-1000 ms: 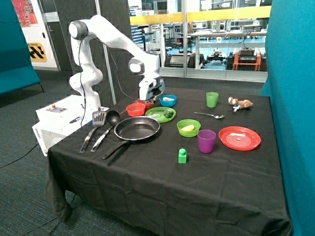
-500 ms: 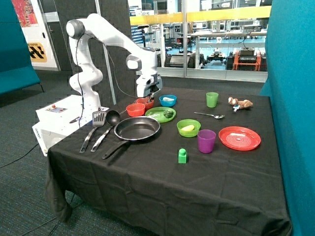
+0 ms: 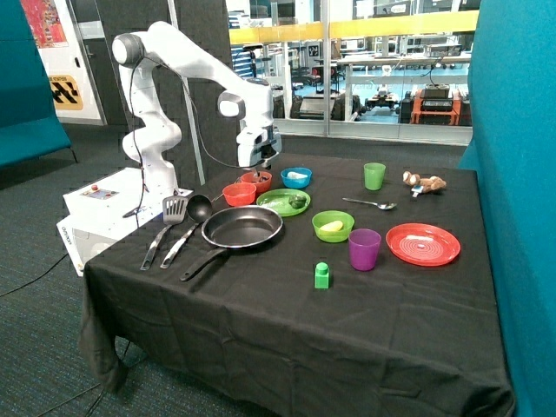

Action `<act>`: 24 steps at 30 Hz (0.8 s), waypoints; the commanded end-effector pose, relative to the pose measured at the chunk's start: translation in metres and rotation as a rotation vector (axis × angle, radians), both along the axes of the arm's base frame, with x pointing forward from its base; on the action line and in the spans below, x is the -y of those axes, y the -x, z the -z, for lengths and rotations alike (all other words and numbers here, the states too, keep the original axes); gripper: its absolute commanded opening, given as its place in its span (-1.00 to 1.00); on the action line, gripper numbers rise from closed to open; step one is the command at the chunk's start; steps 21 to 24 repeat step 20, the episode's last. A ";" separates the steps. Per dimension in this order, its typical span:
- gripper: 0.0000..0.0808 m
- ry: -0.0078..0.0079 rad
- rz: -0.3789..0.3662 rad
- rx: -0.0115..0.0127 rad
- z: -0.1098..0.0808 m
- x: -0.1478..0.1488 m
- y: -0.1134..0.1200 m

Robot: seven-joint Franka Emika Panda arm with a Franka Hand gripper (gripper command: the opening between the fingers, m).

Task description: Cook the capsicum and place it on a plate

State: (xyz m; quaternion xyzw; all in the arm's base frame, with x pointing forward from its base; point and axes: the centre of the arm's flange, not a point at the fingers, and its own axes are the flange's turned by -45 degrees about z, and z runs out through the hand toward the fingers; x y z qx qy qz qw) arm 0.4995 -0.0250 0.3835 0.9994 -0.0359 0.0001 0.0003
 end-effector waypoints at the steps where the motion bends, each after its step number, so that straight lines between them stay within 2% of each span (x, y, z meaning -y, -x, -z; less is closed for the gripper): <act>1: 0.36 -0.0006 -0.020 -0.0001 -0.001 0.006 0.007; 11: 0.34 -0.0006 -0.054 -0.0001 -0.007 0.015 0.007; 24: 0.33 -0.0006 -0.099 -0.0001 -0.014 0.010 0.009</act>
